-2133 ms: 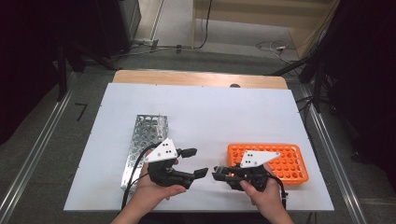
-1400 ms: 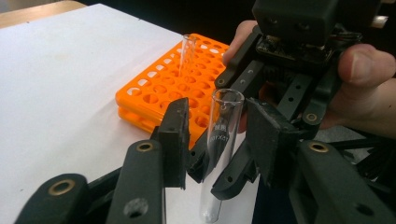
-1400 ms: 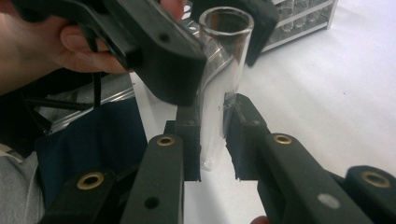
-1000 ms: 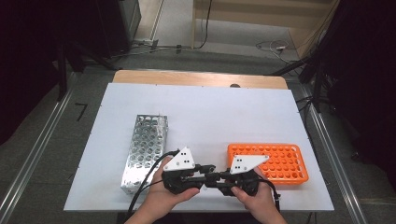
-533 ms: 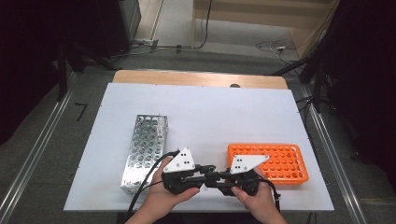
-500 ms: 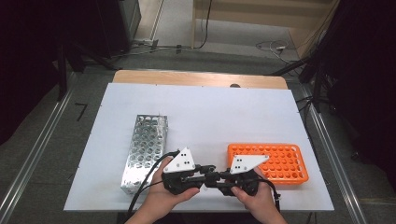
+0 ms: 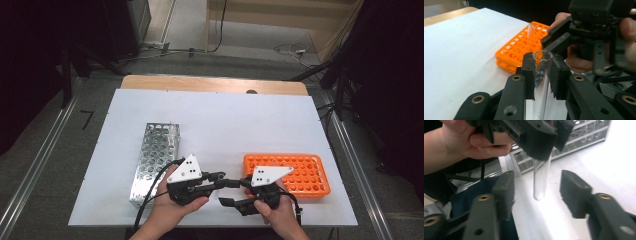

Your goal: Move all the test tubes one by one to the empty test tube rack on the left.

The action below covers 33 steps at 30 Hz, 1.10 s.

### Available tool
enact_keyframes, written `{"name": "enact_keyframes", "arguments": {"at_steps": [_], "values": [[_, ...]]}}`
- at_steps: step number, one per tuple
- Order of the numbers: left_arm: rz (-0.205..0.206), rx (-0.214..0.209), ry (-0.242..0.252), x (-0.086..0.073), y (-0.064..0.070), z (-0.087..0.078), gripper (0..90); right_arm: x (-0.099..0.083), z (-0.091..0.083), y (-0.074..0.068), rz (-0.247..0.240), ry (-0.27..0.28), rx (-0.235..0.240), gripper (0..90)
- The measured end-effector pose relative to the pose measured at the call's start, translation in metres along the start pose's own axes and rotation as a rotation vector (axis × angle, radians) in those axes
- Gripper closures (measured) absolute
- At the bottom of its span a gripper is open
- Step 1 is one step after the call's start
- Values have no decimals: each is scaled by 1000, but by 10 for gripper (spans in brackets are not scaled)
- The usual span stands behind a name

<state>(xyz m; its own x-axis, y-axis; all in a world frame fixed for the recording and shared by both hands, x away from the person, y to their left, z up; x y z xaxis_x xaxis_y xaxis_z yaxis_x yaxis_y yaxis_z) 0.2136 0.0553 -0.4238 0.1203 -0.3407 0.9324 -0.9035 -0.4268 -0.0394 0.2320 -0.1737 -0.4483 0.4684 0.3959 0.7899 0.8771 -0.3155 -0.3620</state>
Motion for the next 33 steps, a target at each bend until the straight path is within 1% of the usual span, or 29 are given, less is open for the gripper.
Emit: {"name": "enact_keyframes", "arguments": {"at_steps": [2,5,7,9,11,14,18,25,33], "values": [[4,15,-1,0,-2,-3,759,0,-4,0,-12,17,-15,250],[-1,29,7,0,-6,-8,759,0,-8,0,-15,36,-28,130],[-2,37,9,0,-8,-12,759,0,-12,1,-7,48,-35,76],[-4,49,12,0,-11,-15,759,0,-14,2,2,57,-48,58],[-2,60,11,-1,-13,-19,759,0,-17,4,10,56,-58,2],[-6,75,12,-3,-18,-24,759,0,-20,5,24,70,-84,0],[-6,97,15,-3,-22,-30,759,-1,-23,6,27,80,-127,0],[-21,137,22,-6,-31,-41,759,-2,-31,9,42,102,-161,0],[-32,198,21,-9,-43,-55,759,-3,-41,14,58,123,-179,0]]}}
Point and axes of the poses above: each handheld gripper's, and its own axes: z roughly forward along the jaws, x roughly out of its top, y roughly to its right, the point moved 1 cm from there along z, roughly forward along the jaws, and after that the axes turned 11 degrees about z, right-handed, at the moved point
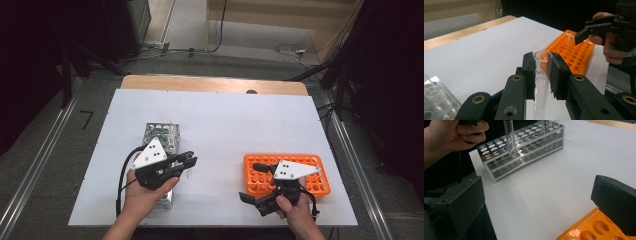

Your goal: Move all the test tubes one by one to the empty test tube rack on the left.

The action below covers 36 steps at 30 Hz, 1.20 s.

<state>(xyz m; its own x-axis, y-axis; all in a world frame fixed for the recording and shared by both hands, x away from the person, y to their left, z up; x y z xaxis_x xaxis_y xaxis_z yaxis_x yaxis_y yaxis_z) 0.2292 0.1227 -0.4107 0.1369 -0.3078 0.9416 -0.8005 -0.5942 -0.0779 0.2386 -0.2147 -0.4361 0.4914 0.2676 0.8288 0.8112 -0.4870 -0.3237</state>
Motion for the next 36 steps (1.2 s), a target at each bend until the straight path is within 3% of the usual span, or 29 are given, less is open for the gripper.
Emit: {"name": "enact_keyframes", "arguments": {"at_steps": [17,26,34,36], "values": [[-22,141,14,-4,-36,-19,760,-1,-13,10,16,26,-31,0],[-29,247,20,-1,-56,-8,760,-2,-20,16,31,36,-47,0],[-7,329,6,-10,-61,5,760,-3,-25,20,37,44,-60,0],[-18,343,11,-14,-63,5,760,-3,-25,20,35,48,-55,0]]}}
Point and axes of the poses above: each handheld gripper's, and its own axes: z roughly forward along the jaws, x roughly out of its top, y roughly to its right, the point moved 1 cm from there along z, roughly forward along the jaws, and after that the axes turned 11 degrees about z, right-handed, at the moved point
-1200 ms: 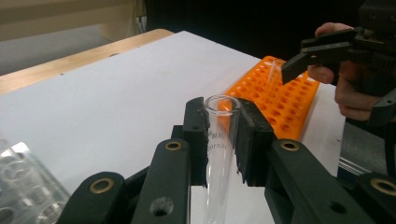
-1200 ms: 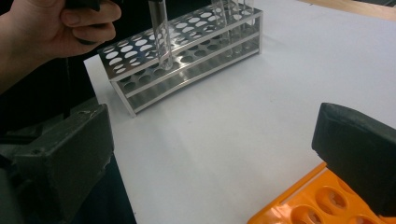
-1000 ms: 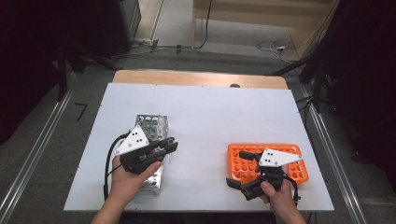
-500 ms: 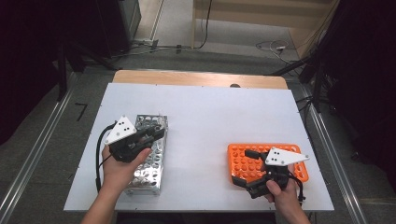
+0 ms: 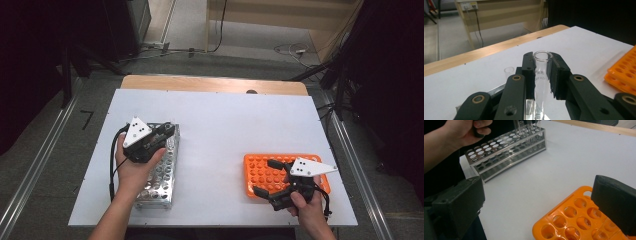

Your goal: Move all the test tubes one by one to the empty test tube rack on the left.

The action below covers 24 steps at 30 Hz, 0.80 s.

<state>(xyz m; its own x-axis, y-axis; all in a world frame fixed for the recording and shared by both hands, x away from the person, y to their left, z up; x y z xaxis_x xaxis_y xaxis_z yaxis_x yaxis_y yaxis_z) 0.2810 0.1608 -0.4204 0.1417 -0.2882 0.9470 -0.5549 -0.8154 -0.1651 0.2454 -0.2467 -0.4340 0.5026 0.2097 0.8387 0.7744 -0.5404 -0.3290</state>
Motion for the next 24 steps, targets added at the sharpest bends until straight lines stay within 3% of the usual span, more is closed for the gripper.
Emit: {"name": "enact_keyframes", "arguments": {"at_steps": [6,11,24], "values": [[-17,-2,-5,-6,-1,0,759,0,0,0,-5,-1,-1,0],[1,-7,-27,-8,5,0,759,0,0,0,-3,-2,-6,0],[32,-8,-139,-13,12,1,753,-1,1,3,-1,-3,-15,0]]}}
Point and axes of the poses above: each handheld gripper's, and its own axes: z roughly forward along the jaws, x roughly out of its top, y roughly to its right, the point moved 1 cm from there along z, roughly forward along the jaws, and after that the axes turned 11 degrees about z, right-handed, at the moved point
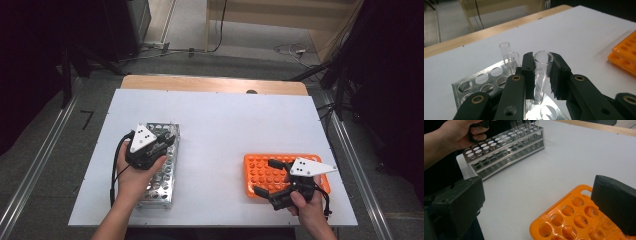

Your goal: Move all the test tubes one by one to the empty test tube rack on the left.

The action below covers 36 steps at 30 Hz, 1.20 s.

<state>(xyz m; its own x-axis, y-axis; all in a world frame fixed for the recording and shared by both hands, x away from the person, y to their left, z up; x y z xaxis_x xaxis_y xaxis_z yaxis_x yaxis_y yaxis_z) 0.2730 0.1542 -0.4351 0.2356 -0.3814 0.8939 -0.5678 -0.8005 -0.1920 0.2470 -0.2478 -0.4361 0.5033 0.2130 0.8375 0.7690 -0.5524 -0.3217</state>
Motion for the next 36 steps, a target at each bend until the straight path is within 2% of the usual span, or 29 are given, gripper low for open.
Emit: {"name": "enact_keyframes", "arguments": {"at_steps": [4,8,12,17,23,26,29,34,36], "values": [[9,-4,-44,-2,2,4,747,0,-1,2,4,3,-7,0],[9,-15,-51,-1,3,6,729,0,-2,3,4,8,-17,0],[-13,-35,-51,-1,2,4,686,1,-5,5,10,19,-27,0],[-53,-74,-26,0,0,-1,634,2,-9,9,17,38,-48,0],[-85,-107,32,1,-1,-11,542,3,-14,14,25,60,-69,0],[-96,-121,57,2,2,-17,446,3,-16,17,32,66,-81,0],[-102,-159,79,3,5,-22,365,3,-17,21,40,68,-97,0],[-105,-225,113,4,14,-28,281,2,-17,28,68,59,-147,16],[-101,-241,114,5,19,-29,248,1,-17,32,77,54,-153,29]]}}
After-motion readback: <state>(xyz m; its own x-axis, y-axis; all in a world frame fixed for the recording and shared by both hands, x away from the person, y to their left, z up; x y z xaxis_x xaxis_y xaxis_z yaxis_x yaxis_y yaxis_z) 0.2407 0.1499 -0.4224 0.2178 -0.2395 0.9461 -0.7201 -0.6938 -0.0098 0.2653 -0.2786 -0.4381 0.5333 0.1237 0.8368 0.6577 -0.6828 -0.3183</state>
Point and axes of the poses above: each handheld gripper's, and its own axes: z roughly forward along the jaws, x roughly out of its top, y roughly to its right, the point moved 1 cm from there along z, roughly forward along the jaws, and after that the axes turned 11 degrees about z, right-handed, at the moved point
